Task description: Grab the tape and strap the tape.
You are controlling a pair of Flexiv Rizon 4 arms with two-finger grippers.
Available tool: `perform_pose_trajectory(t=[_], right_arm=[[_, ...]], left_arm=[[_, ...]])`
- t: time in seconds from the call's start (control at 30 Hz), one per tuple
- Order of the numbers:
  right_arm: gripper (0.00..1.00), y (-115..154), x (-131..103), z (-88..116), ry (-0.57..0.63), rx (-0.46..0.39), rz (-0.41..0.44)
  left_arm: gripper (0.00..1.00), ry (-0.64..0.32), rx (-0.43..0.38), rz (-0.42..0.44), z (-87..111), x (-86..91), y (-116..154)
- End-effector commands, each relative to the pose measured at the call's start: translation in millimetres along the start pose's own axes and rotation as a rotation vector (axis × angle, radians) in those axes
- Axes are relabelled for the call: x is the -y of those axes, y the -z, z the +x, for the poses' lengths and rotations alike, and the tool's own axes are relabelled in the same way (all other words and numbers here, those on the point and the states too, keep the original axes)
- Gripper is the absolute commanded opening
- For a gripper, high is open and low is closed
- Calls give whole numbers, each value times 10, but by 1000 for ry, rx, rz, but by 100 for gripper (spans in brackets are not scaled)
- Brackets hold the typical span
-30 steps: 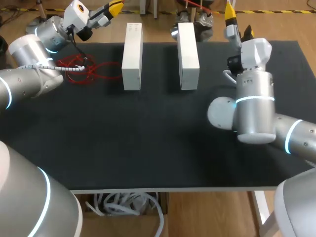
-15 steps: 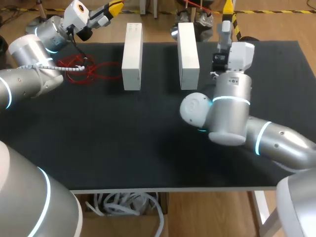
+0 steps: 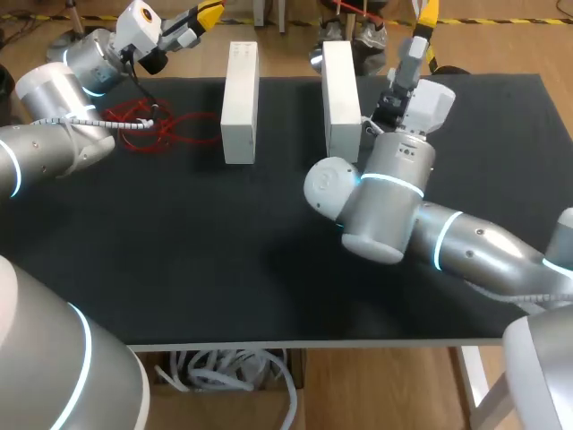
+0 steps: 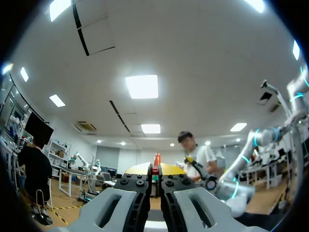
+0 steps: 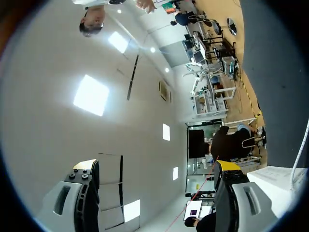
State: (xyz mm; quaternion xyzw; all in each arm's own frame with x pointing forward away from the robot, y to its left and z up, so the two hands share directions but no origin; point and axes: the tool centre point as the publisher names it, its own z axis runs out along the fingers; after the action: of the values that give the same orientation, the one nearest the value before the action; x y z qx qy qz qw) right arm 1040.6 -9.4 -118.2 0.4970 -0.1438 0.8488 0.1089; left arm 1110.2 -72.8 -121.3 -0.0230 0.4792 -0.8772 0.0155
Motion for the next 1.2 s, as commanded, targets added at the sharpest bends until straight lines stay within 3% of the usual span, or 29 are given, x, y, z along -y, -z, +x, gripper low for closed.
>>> perform_pose_trajectory(t=[0.03, 0.13, 0.6, 0.87, 1.1, 1.2], right_arm=[[100, 43, 92, -152, 89, 26, -55], [100, 52, 150, -219, 283, 71, 106], [100, 52, 150, -219, 283, 71, 106], [100, 28, 166, -50, -117, 285, -89], [100, 38, 146, 9, -219, 364, -169], [100, 43, 135, -1, -208, 375, -137]], left_arm=[[0, -1, 2, 0, 6, -1, -6], [0, -1, 2, 0, 6, -1, -6], [0, -1, 2, 0, 6, -1, -6], [0, -1, 2, 0, 6, -1, -6], [0, -1, 2, 0, 6, -1, -6], [0, -1, 2, 0, 6, -1, -6]])
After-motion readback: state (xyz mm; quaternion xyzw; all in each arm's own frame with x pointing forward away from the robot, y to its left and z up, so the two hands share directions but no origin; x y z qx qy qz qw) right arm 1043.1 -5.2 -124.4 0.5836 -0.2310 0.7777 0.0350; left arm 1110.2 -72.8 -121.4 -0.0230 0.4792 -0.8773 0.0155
